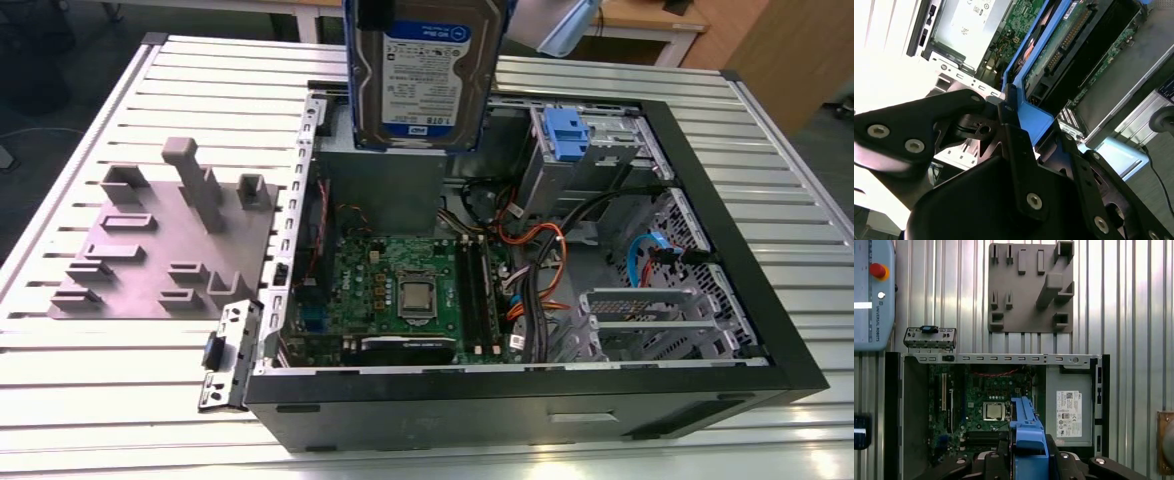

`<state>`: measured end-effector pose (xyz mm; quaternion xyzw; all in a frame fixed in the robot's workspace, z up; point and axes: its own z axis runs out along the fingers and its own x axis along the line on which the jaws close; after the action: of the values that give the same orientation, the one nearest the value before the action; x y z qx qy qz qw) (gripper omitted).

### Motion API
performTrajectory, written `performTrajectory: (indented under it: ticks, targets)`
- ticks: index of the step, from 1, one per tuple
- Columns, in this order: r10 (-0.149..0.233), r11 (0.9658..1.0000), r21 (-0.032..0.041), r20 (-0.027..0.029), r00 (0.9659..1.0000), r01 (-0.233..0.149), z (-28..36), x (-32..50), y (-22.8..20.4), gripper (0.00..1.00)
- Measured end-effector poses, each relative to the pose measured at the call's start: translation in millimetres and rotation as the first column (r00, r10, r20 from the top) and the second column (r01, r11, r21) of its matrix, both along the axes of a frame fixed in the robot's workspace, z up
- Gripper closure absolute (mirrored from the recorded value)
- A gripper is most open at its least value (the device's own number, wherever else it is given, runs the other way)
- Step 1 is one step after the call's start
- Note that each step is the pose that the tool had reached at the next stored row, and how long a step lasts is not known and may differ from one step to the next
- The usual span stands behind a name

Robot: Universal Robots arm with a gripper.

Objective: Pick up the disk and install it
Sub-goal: 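Pick up the disk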

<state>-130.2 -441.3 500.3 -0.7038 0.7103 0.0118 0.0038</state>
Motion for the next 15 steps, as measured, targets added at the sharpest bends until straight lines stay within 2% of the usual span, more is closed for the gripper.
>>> performTrajectory:
  ticks: [15]
  targets:
    - [0.0, 1.0, 0.0, 0.0, 1.0, 0.0, 0.0, 17.2, 0.0, 0.64]
